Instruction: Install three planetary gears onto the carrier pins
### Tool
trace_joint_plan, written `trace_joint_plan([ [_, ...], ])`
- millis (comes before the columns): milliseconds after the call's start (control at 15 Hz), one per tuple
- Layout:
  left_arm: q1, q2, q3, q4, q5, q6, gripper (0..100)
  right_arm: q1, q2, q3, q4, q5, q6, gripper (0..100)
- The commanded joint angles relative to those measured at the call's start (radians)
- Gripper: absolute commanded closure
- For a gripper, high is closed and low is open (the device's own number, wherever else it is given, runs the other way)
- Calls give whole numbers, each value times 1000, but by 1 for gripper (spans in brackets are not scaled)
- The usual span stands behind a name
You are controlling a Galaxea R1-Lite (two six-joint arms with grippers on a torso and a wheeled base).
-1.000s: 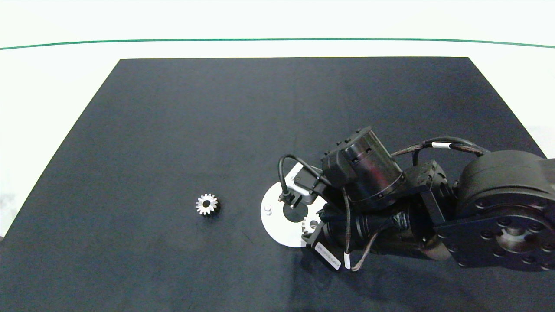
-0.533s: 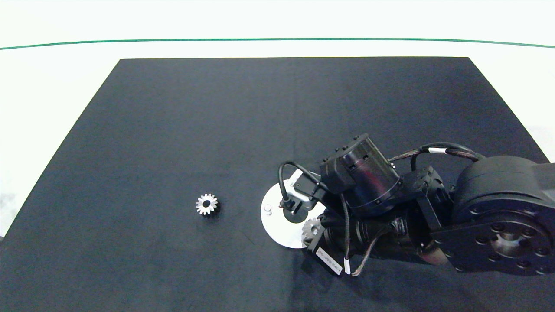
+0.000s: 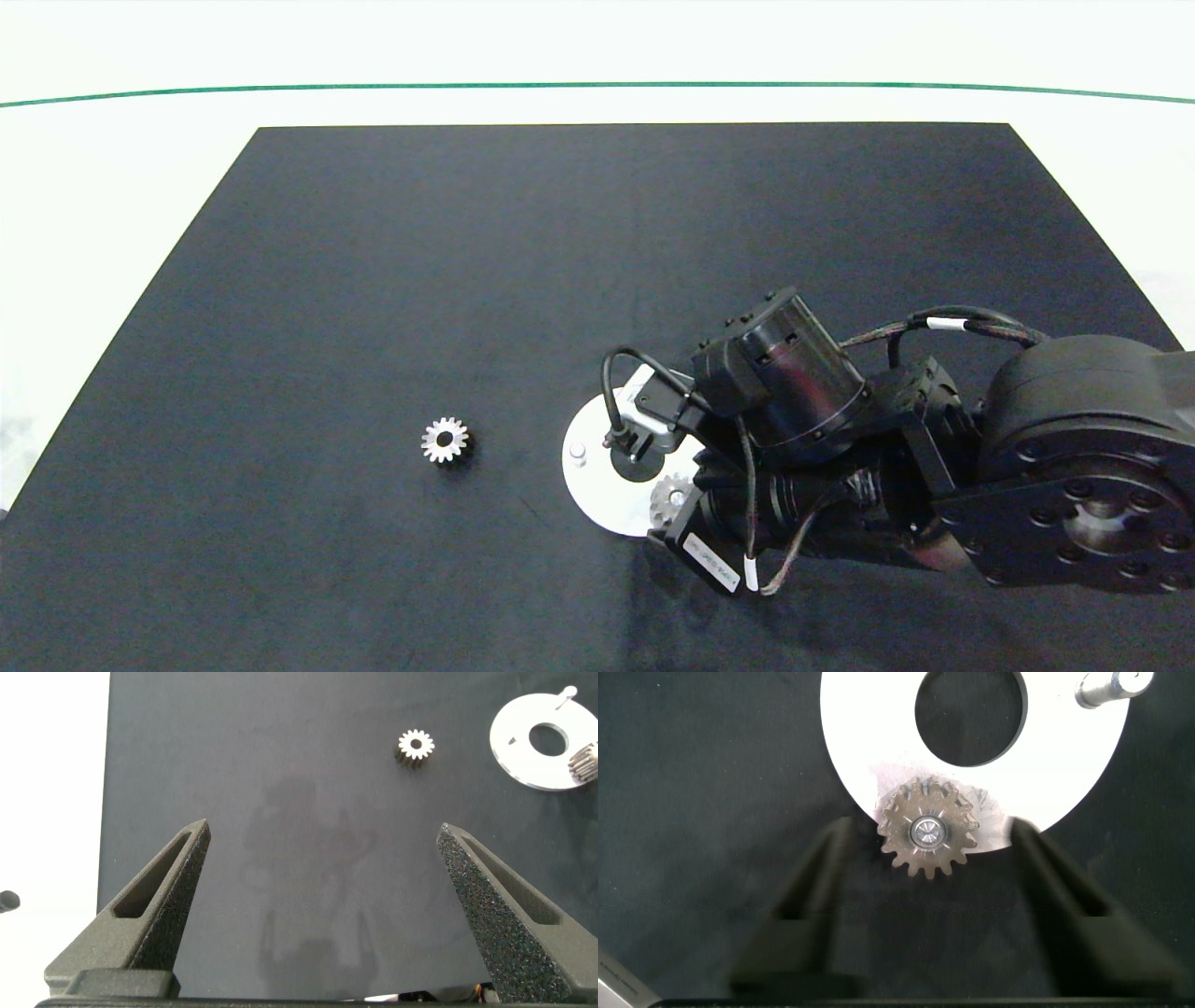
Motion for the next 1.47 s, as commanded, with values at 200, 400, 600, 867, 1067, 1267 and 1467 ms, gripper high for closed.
trace_joint_plan([
  [200, -1, 3, 2, 4, -2, -1, 0, 0, -117, 65, 4, 6, 9, 0],
  [400, -1, 2, 5, 4, -3, -1, 0, -52, -272, 116, 38, -1, 9, 0],
  [600, -1, -1, 3, 4, -3, -1, 0, -250, -312, 159, 56, 7, 11, 0],
  [867, -1, -3, 6, 5, -5, -1, 0, -454, -353, 187, 56, 105, 1, 0],
  [1067, -1, -3, 5, 5, -3, -3, 0, -494, -352, 159, 59, 111, 3, 0],
  [1267, -1, -3, 5, 5, -5, -3, 0, -555, -295, 125, 52, 134, 6, 0],
  [1467, -1, -1, 5, 5, -5, -3, 0, -569, -224, 69, 49, 177, 12, 0],
])
